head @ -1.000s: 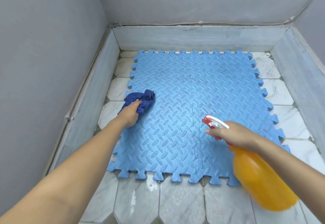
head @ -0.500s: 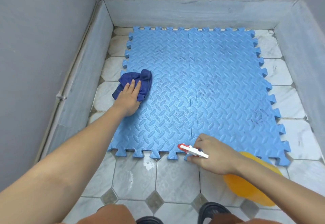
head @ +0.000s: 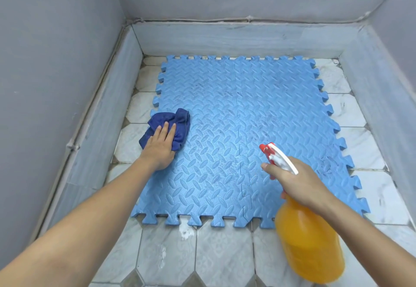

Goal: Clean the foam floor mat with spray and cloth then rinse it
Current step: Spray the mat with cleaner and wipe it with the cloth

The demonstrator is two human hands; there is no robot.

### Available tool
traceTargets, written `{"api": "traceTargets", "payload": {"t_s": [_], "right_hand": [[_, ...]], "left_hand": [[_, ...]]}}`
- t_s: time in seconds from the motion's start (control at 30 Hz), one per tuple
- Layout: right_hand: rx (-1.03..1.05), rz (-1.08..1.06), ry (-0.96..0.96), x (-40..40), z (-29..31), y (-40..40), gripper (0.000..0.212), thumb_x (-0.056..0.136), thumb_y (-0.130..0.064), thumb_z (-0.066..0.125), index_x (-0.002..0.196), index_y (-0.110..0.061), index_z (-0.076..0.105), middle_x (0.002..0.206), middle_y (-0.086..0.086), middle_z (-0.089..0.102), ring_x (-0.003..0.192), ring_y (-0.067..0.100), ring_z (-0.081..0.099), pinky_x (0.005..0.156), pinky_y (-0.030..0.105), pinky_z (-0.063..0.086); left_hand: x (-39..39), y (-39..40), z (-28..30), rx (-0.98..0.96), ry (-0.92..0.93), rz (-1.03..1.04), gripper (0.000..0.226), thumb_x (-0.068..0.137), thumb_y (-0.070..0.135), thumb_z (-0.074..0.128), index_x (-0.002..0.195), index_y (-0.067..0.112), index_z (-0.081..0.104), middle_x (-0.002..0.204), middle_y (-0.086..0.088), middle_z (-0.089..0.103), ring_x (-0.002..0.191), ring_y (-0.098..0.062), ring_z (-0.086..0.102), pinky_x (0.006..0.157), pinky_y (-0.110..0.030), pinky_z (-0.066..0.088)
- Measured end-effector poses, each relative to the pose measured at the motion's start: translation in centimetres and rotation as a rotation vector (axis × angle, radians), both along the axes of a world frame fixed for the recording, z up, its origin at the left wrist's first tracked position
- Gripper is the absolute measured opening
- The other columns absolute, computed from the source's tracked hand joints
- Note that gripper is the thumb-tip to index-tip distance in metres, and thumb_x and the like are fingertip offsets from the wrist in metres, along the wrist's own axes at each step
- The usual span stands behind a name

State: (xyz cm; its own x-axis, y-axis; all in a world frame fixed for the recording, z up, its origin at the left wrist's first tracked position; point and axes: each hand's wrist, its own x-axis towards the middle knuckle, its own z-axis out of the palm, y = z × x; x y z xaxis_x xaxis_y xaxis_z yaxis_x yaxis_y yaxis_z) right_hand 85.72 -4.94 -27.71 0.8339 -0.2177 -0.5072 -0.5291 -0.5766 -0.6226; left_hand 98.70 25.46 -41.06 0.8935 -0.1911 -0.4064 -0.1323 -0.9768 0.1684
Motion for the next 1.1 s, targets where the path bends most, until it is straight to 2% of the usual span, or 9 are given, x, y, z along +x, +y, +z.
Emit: {"api": "traceTargets", "payload": {"t_s": [0.1,0.2,0.43,0.53,0.6,0.7,0.83,1.0,1.1], "right_hand": [[0.063,-0.007,-0.033,-0.2,0.2,-0.2,0.044,0.089,-0.033,0.067,0.085,0.01,0.055,0.082,0.017,0.055,0.061,0.027,0.053,0.044,0.025,0.049],[0.058,-0.028,-0.048,-0.4,0.2,-0.5,0.036,0.088,-0.034,0.067,0.082,0.0,0.062,0.089,0.013,0.061,0.06,0.022,0.058,0.05,0.03,0.05],[0.007,-0.087,0.067,-2.0,0.6,-4.6,0.042,0.087,-0.041,0.066,0.079,-0.003,0.052,0.066,0.007,0.047,0.053,0.018,0.052,0.065,0.038,0.056],[-0.033,-0.134,0.111,-4.7,0.4,-6.4,0.044,0.087,-0.043,0.065,0.099,-0.002,0.059,0.079,0.018,0.063,0.064,0.028,0.064,0.073,0.043,0.057],[-0.101,-0.159,0.162,-7.2,-0.3,-7.4,0.044,0.085,-0.043,0.065,0.095,0.0,0.06,0.079,0.015,0.068,0.07,0.03,0.067,0.076,0.045,0.055],[-0.156,-0.176,0.249,-10.8,-1.3,-8.5,0.04,0.085,-0.039,0.064,0.076,-0.001,0.053,0.075,0.015,0.062,0.074,0.033,0.066,0.073,0.046,0.054],[-0.027,-0.341,0.266,-14.3,-1.8,-10.2,0.032,0.087,-0.037,0.065,0.088,-0.006,0.059,0.082,0.01,0.062,0.069,0.02,0.057,0.052,0.028,0.048],[-0.015,-0.547,0.18,-15.9,-2.1,-11.6,0.023,0.086,-0.033,0.066,0.08,-0.011,0.065,0.08,0.004,0.071,0.068,0.022,0.061,0.054,0.028,0.051],[0.091,-0.51,0.12,-15.2,-1.3,-11.8,0.018,0.085,-0.034,0.069,0.091,-0.017,0.068,0.08,0.0,0.068,0.071,0.019,0.057,0.057,0.029,0.051]], "left_hand": [[-0.1,0.0,0.1,0.002,0.008,-0.001,0.073,0.099,0.028,0.038,0.152,0.02,-0.011,0.16,-0.004,-0.016,0.148,-0.025,-0.01,0.118,-0.046,0.007],[-0.1,-0.1,0.2,0.007,0.009,-0.005,0.073,0.099,0.027,0.038,0.152,0.02,-0.012,0.16,-0.004,-0.017,0.148,-0.025,-0.011,0.119,-0.046,0.006],[-0.2,0.0,0.0,0.002,-0.018,0.0,0.071,0.099,0.028,0.036,0.152,0.02,-0.01,0.16,-0.004,-0.015,0.148,-0.025,-0.009,0.119,-0.047,0.007],[-0.6,-0.4,-0.4,-0.006,-0.087,0.028,0.071,0.099,0.035,0.038,0.153,0.019,-0.004,0.161,-0.006,-0.007,0.148,-0.029,-0.003,0.117,-0.051,0.011],[-0.7,-1.0,-0.6,-0.011,-0.136,0.068,0.069,0.098,0.037,0.039,0.154,0.018,0.003,0.161,-0.009,-0.001,0.148,-0.032,0.001,0.116,-0.054,0.013],[-0.5,-2.1,-0.8,-0.043,-0.197,0.125,0.063,0.098,0.03,0.042,0.153,0.015,0.016,0.159,-0.016,0.011,0.145,-0.039,0.007,0.112,-0.06,0.018],[0.2,-3.2,-1.6,-0.083,-0.237,0.162,0.058,0.097,0.025,0.046,0.15,0.013,0.026,0.156,-0.021,0.018,0.142,-0.043,0.012,0.109,-0.063,0.019],[1.1,-1.9,-2.6,-0.057,-0.194,0.055,0.066,0.092,0.015,0.057,0.149,0.007,0.026,0.152,-0.031,0.02,0.136,-0.053,0.017,0.11,-0.062,0.019],[1.3,-1.3,-2.4,-0.015,-0.133,0.006,0.073,0.09,0.011,0.057,0.151,0.006,0.017,0.154,-0.03,0.013,0.139,-0.052,0.013,0.114,-0.056,0.012]]}}
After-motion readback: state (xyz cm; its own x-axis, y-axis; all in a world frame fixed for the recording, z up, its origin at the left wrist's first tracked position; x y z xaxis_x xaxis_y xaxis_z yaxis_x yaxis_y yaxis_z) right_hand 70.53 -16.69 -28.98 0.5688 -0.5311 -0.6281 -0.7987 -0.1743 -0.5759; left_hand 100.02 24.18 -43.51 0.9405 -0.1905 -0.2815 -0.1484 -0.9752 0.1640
